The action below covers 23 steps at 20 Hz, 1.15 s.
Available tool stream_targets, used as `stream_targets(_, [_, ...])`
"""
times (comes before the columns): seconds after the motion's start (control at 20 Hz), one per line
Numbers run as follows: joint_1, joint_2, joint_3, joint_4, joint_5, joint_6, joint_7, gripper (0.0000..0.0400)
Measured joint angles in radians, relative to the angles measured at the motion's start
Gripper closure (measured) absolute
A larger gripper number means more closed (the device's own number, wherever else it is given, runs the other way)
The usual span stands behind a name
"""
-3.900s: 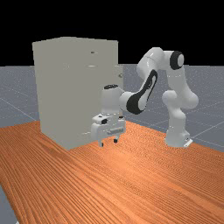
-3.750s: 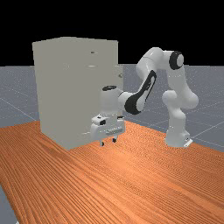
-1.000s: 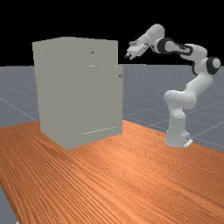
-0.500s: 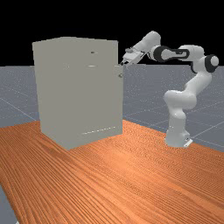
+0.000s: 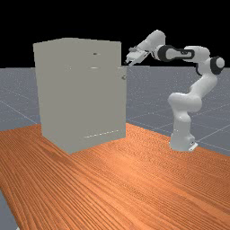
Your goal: Open the cabinet door
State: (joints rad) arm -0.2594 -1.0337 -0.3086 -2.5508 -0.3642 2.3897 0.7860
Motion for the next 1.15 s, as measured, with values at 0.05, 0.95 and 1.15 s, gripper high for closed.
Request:
stream_targets(0.05, [-0.001,0.003,-0.003,0.018,0.001,-0.001,-0.001,0.0000])
stream_targets(0.95, [-0.013,0.006,0.127,-0.140,0.010,0.056,0.164,0.0000])
stream_targets(1.15, [0.064,0.034,0.236,-0.139,0.096,0.107,0.263,0.0000])
